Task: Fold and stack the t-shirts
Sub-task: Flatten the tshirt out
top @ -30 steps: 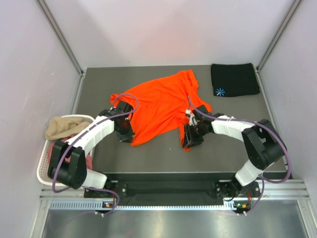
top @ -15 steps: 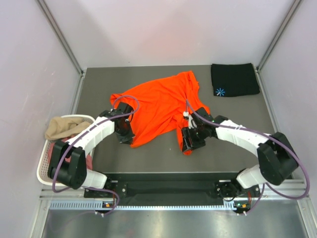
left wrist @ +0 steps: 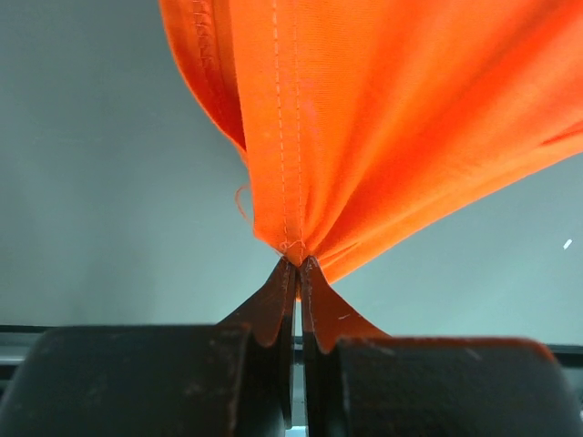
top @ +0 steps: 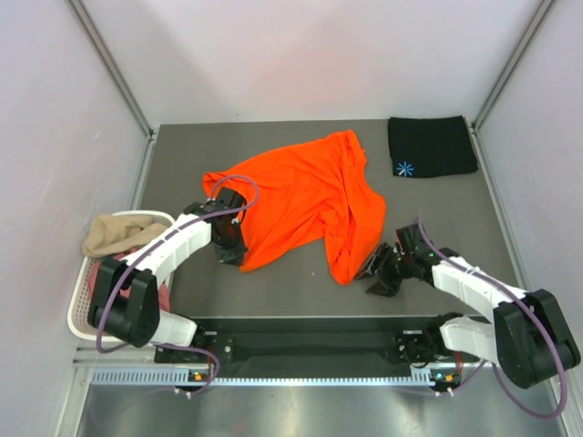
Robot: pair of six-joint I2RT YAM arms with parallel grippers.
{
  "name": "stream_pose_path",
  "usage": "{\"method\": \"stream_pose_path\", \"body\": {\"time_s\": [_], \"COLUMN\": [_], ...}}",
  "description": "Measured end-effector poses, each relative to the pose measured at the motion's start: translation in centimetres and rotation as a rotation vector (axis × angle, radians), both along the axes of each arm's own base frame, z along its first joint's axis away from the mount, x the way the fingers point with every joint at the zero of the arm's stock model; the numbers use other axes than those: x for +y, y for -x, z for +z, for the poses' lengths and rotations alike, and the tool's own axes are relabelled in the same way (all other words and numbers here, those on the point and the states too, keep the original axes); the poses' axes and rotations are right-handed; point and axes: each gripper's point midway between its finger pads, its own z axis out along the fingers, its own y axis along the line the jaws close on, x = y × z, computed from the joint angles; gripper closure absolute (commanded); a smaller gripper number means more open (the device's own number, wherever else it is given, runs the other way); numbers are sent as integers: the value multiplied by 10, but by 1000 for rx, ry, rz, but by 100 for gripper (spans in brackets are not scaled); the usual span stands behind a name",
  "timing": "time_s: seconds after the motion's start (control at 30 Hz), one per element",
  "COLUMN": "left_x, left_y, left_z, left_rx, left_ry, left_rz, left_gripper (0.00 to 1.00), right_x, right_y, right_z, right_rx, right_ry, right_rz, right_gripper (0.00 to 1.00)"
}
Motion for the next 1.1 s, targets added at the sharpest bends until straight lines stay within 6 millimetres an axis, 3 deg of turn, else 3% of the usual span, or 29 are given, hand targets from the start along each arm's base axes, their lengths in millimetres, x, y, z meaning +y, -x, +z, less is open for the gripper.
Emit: {"method": "stream_pose_path", "body": {"time_s": [0.17,0.27,0.53,0.73,1.1], "left_x": [-7,-10,-14,-15,-15], "left_y": [-4,-6,-8,-11,-14], "left_z": [4,6,7,10,11], "left_rx": [-3,-10,-21,-30,-31], "left_ry": [25,34,53,54,51], "left_rz": [-39,-54,-61,-63,-62], "left_gripper": [100,100,100,100,100], "right_x": [11,13,8,1,25], "right_y": [5,6,-16,2,0], "right_z": [-9,-8,9,-13,-19], "right_rx": [118,174,210,357,430], "right_ry": [-112,-156,-242,-117,-86], "right_rz": [-197,-312,-609,-677,-662], "right_gripper": [45,55,60,61,61]}}
